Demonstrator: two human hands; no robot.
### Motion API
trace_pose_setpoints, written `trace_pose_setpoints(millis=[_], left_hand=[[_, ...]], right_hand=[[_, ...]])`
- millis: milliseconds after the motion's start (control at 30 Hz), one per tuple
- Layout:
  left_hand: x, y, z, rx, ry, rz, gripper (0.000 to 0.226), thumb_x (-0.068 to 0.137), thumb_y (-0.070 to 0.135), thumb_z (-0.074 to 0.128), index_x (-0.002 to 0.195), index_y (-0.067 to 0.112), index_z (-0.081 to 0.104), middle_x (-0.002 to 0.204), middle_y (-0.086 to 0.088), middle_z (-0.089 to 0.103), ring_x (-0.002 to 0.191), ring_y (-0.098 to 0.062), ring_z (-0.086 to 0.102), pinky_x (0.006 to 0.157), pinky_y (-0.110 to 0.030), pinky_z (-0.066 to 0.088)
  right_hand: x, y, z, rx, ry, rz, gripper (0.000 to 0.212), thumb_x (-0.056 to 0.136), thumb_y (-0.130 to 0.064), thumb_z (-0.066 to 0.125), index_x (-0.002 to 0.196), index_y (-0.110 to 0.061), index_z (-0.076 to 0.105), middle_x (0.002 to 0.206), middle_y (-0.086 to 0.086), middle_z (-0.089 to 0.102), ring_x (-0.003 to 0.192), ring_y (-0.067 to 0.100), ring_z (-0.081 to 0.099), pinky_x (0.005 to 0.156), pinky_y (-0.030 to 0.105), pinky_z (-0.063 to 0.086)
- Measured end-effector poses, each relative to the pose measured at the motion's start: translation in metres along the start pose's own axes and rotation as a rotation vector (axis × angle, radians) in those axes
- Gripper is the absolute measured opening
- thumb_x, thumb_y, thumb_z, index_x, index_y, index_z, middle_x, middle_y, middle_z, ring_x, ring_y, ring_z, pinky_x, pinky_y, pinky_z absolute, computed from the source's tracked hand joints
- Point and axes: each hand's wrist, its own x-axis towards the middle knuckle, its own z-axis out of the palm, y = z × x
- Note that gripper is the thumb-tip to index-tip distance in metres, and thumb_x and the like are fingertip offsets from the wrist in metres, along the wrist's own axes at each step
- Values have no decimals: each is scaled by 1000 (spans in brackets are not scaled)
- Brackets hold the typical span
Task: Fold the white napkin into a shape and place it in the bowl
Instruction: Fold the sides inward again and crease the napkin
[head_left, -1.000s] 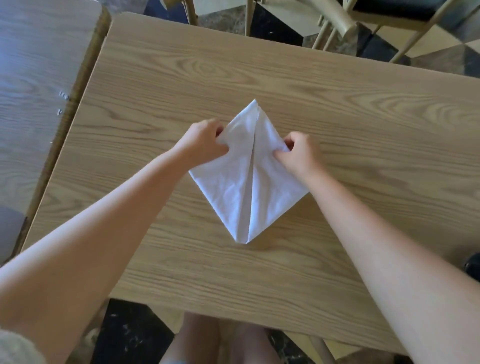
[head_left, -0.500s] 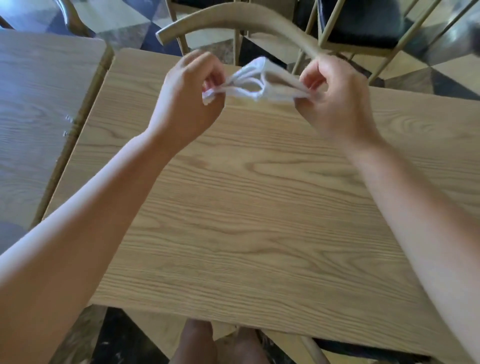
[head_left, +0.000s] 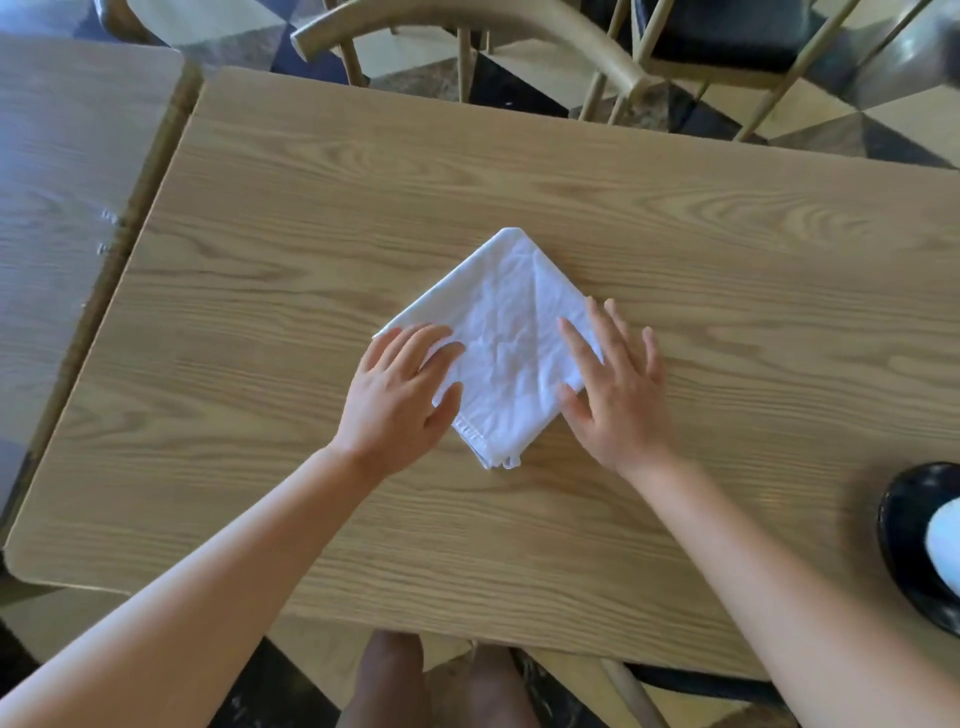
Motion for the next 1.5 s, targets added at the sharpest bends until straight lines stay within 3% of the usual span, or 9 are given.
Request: trace_pose_setpoints(millis=[67, 167, 833, 967, 1067, 1200, 1333, 1400, 1500], left_hand=[[10, 12, 18, 27, -102, -21, 51, 89, 42, 43, 131, 15, 52, 143, -14, 44, 135, -30, 36, 109, -49, 26], [11, 25, 48, 96, -256, -95, 68, 84, 62, 34, 143, 27, 35, 154, -10, 24, 143, -26, 18, 108, -61, 15], [-64, 65, 54, 142, -365, -101, 76, 78, 72, 35, 145, 37, 23, 156, -14, 16, 144, -29, 10, 103, -70, 4], [-72, 55, 40, 21, -375, -23, 75, 85, 66, 29, 148, 26, 18, 156, -8, 16, 144, -20, 10, 108, -66, 5], [-84, 37, 21, -30, -357, 92, 69, 84, 54, 44, 143, 18, 35, 148, -7, 38, 140, -19, 27, 111, -56, 20], [-89, 13, 15, -12, -274, 253, 46, 80, 37, 62, 120, 14, 62, 129, -7, 58, 125, -22, 49, 101, -45, 39], [-69, 6, 13, 44, -198, 436, 24, 85, 28, 60, 101, 12, 69, 106, -6, 67, 100, -24, 63, 79, -36, 51], [-59, 4, 14, 108, -221, 567, 17, 85, 22, 57, 95, 11, 65, 96, -5, 67, 87, -24, 64, 63, -34, 53], [-50, -1, 15, 164, -262, 709, 11, 86, 6, 50, 95, 8, 57, 90, -7, 65, 76, -25, 62, 50, -33, 50]], right_hand=[[15, -4, 5, -57, -42, -19, 59, 89, -43, 34, 144, -23, 27, 154, 12, 20, 142, 26, 13, 111, 51, 5], [27, -4, 21, -88, -175, -21, 64, 88, -51, 24, 146, -25, 21, 156, 13, 14, 144, 25, 8, 112, 54, 7], [-63, -21, 37, -86, -253, 22, 64, 88, -47, 31, 147, -26, 17, 155, 19, 9, 143, 32, 4, 114, 51, 2], [-69, -13, 28, 31, -263, -91, 62, 91, -50, 30, 147, -27, 17, 156, 15, 9, 144, 26, 2, 112, 56, 1], [-83, -5, 17, 63, -220, -309, 55, 89, -43, 43, 140, -23, 35, 151, 14, 28, 142, 26, 16, 109, 58, 5], [-92, 8, 18, -27, -136, -550, 42, 83, -32, 59, 122, -18, 56, 130, 13, 52, 124, 28, 42, 103, 51, 30], [-75, 6, 15, -8, 3, -670, 21, 84, -25, 64, 103, -15, 65, 101, 8, 66, 94, 25, 57, 78, 39, 48], [-68, 3, 14, -33, 54, -732, 7, 85, -16, 63, 90, -14, 67, 87, 4, 68, 78, 23, 62, 62, 35, 50], [-60, 5, 14, -67, 73, -834, 12, 82, -1, 62, 84, -12, 68, 80, 1, 67, 70, 20, 61, 52, 31, 45]])
